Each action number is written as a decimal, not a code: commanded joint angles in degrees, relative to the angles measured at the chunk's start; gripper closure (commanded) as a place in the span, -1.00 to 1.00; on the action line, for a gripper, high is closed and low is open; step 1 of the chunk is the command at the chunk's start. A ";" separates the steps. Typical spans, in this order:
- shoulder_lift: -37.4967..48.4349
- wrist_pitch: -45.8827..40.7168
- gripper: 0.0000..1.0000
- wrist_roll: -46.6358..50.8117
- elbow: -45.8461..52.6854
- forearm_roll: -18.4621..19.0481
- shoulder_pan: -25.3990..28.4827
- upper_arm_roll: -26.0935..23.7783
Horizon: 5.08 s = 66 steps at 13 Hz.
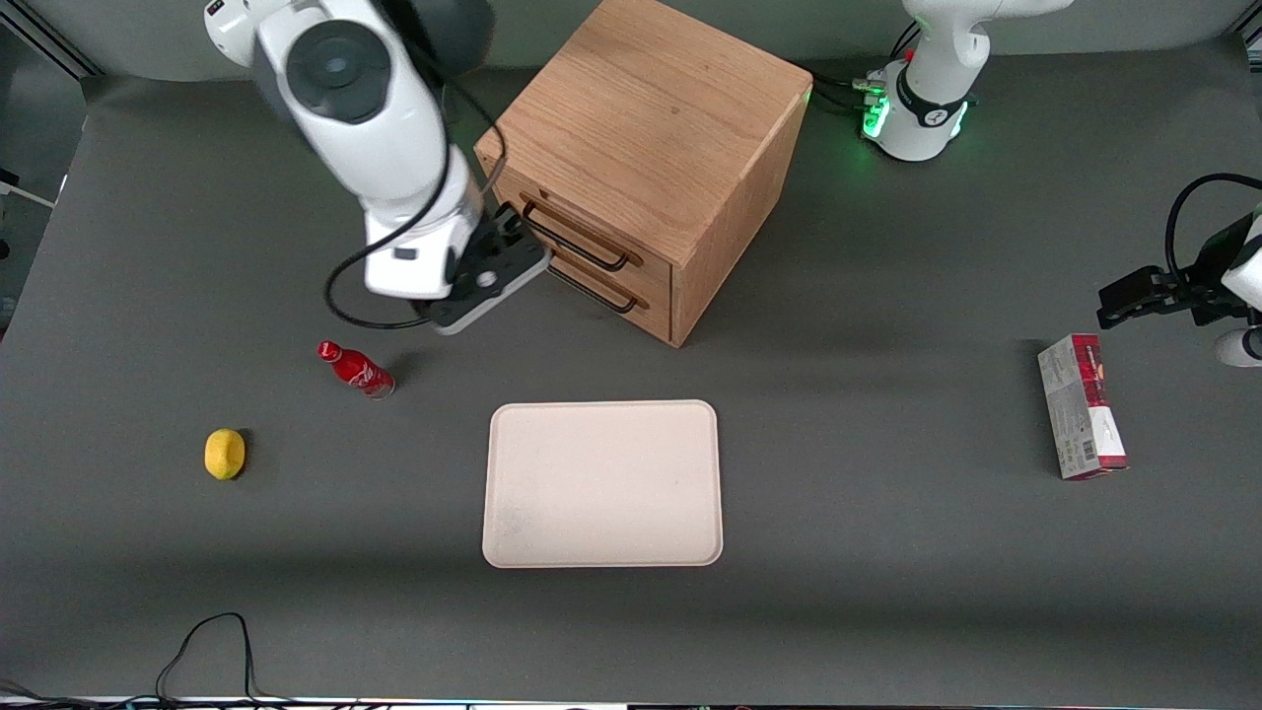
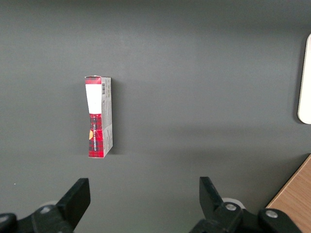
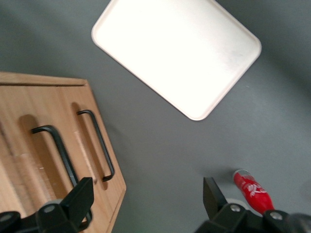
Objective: Open upper drawer
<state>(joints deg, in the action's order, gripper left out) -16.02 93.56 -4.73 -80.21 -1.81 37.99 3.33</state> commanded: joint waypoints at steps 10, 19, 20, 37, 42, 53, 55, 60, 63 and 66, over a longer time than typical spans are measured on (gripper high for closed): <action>6.08 6.02 -1.00 -12.14 -13.12 -9.96 3.32 1.59; 7.84 10.31 -1.00 -12.75 -21.64 -13.75 3.49 1.42; 7.93 11.28 -1.00 -12.67 -22.61 -13.75 3.76 1.33; 7.41 22.70 -1.00 -15.66 -31.05 -13.22 5.08 1.77; 6.79 24.03 -1.00 -15.57 -31.76 -13.13 5.25 1.77; 0.91 24.12 -1.00 -16.62 -23.33 -9.97 2.53 2.12; 0.03 24.12 -1.00 -16.97 -22.45 -9.88 1.39 2.21; -0.50 23.60 -1.00 -20.49 -22.01 -9.88 -1.16 2.65; -0.59 23.24 -1.00 -20.58 -21.74 -9.01 -2.48 2.65; -2.35 20.18 -1.00 -20.58 -18.24 -7.60 -3.62 2.65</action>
<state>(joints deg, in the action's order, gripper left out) -16.23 116.99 -24.18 -102.71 -10.71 35.09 5.89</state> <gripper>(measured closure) 0.000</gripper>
